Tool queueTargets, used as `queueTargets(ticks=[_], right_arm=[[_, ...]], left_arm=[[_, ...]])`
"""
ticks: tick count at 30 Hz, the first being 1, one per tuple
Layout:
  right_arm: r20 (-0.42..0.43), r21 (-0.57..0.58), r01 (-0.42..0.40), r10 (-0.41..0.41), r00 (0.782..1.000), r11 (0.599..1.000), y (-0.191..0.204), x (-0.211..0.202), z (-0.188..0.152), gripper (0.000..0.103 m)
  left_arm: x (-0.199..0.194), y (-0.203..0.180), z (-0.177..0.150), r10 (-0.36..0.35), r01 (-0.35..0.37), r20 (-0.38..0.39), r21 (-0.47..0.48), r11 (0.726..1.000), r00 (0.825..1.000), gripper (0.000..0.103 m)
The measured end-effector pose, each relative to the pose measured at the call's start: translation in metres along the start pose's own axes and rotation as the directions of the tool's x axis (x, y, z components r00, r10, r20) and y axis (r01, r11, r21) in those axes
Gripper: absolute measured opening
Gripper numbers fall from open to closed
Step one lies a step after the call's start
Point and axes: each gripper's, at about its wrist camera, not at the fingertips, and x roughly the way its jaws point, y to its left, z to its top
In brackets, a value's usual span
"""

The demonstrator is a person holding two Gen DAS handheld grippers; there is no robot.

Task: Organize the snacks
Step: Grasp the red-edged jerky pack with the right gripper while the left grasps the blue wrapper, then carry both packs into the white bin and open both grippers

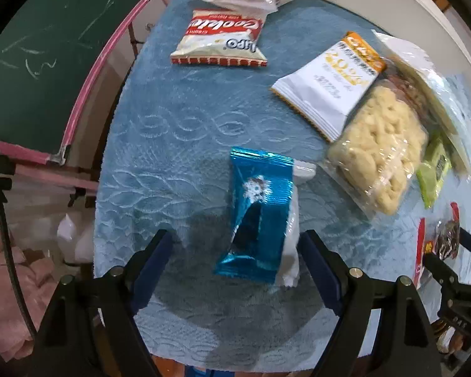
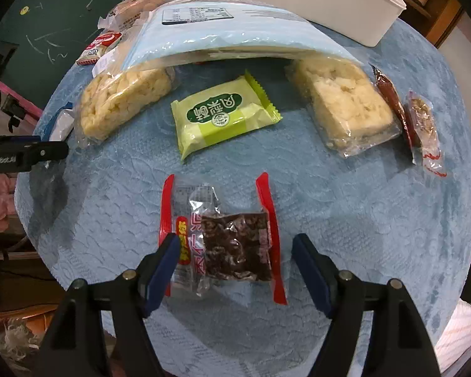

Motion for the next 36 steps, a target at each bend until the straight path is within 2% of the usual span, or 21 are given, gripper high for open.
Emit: queueTargets(ticks=[2,4,7,8,9,12,18,23,30,36], right_arm=[[0.003,-0.006,0.006,-0.006,1.000,1.000,0.002,0.001,0.000,0.071],[0.014,-0.017,0.006,-0.005,1.000,1.000,0.004,-0.002,-0.001,0.058],[0.017,-0.019,0.000,0.000,1.000,1.000,0.003,-0.005,-0.002,0.051],[0.018,-0.014,-0.004,0.005,1.000,1.000,0.002,-0.007,-0.001,0.049],[0.015,-0.006,-0.016,0.016,1.000,1.000,0.001,-0.008,-0.001,0.046],[0.013,0.013,-0.039,0.039,0.999,0.999,-0.007,-0.012,-0.001,0.044],[0.043,0.027,-0.061,0.059,0.997,0.998,-0.023,-0.033,-0.003,0.043],[0.107,0.064,-0.072,0.065,0.992,0.995,-0.039,-0.066,0.003,0.043],[0.253,0.118,-0.109,0.077,0.964,0.987,-0.064,-0.131,0.016,0.043],[0.374,0.132,-0.118,0.061,0.926,0.984,-0.076,-0.181,0.039,0.043]], left_arm=[[0.002,0.001,0.003,-0.002,0.002,-0.006,-0.013,1.000,1.000,0.079],[0.004,0.000,0.004,0.010,-0.010,-0.006,-0.002,1.000,1.000,0.074],[0.003,-0.008,0.007,0.011,-0.011,0.004,0.029,1.000,1.000,0.053],[0.000,-0.011,0.007,0.012,-0.013,0.010,0.039,0.999,1.000,0.041],[-0.003,-0.015,0.008,0.017,-0.018,0.012,0.043,0.999,1.000,0.036],[-0.004,-0.018,0.006,0.020,-0.021,0.018,0.047,0.999,1.000,0.032],[-0.030,-0.030,-0.008,-0.004,0.001,0.052,0.058,0.998,0.999,0.031],[-0.070,-0.045,-0.012,-0.040,0.026,0.129,0.102,0.994,0.991,0.031],[-0.142,-0.084,0.001,-0.115,0.065,0.258,0.197,0.978,0.959,0.031],[-0.199,-0.125,0.024,-0.186,0.075,0.353,0.306,0.949,0.917,0.031]])
